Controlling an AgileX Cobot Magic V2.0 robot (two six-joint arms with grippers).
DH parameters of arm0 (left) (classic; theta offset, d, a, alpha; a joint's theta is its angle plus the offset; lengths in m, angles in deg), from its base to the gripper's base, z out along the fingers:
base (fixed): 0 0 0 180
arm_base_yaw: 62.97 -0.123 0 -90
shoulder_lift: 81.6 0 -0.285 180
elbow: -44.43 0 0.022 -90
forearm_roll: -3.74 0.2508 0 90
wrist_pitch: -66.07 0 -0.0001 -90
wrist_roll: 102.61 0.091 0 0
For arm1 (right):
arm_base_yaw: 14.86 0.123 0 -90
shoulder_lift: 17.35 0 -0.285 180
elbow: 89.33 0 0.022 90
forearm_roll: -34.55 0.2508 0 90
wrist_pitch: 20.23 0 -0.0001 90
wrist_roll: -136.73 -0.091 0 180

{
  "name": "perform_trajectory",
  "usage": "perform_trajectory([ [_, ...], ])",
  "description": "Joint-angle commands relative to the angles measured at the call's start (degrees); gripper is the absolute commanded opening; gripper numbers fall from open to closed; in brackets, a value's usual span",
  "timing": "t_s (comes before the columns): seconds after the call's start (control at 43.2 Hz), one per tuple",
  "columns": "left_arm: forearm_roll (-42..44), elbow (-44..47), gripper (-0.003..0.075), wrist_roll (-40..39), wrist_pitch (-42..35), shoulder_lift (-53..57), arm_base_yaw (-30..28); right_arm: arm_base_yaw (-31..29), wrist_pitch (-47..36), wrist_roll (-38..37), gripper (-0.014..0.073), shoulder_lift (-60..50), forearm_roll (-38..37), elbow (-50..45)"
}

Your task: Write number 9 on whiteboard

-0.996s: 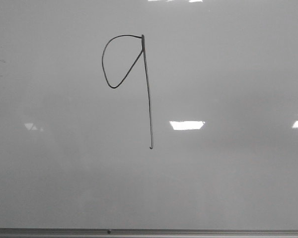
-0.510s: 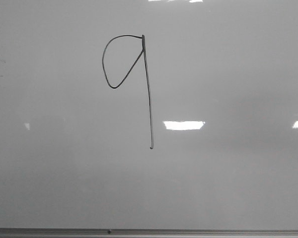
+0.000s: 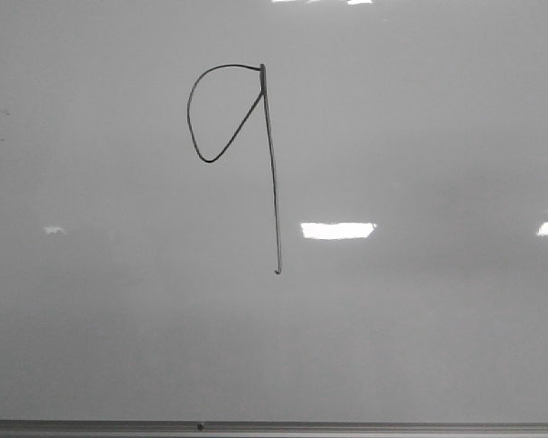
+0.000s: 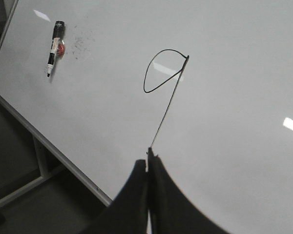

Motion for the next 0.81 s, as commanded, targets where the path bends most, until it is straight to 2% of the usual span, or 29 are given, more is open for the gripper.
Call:
perform_trajectory([
  [0.0,-0.52,0.05,-0.0019,-0.7,-5.21,1.0,0.38,-0.31,-3.42,0.21,-0.006,0.55,1.87,1.48],
  [0.788,-0.52,0.05,-0.0019,-0.7,-5.21,1.0,0.38,-0.31,-3.52,0.21,-0.006,0.55,0.59,1.48],
])
